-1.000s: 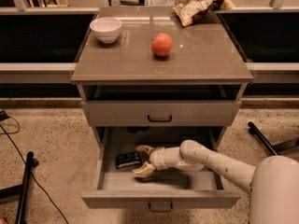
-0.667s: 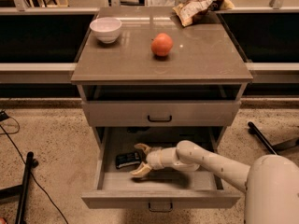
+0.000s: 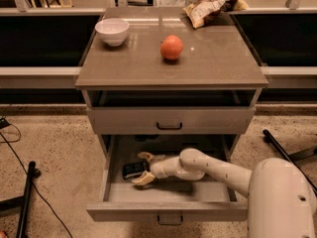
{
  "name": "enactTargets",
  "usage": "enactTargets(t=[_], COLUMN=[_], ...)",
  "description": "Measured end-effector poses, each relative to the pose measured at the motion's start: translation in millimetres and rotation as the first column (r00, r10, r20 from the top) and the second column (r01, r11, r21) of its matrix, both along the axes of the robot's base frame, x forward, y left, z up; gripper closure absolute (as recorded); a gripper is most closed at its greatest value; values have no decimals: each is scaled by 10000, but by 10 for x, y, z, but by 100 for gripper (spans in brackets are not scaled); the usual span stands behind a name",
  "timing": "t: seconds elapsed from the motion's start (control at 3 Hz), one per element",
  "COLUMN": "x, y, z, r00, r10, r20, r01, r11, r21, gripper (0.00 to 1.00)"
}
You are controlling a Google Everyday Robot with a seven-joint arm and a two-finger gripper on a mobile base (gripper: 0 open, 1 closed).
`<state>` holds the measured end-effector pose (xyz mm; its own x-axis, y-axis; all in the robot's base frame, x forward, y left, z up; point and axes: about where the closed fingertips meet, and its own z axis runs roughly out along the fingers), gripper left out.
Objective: Pick rxbar blueberry from middle drawer and place on counter
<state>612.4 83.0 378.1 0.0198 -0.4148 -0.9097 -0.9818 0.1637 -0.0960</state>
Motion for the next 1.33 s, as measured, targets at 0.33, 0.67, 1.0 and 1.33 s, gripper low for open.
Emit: enactTargets(t=[0.33, 0.67, 1.0, 1.33], x=[19, 16, -9, -74], y=[13, 13, 51, 51], z=[-98, -147, -124, -9], r00=[9986, 9972, 9969, 9957], r10=[-125, -80, 219, 685], r20=[-509, -750, -757, -628], r01=[116, 65, -223, -676], r11=[9998, 9998, 9997, 9976], r21=[-187, -210, -41, 169], gripper=[29, 45, 68, 91])
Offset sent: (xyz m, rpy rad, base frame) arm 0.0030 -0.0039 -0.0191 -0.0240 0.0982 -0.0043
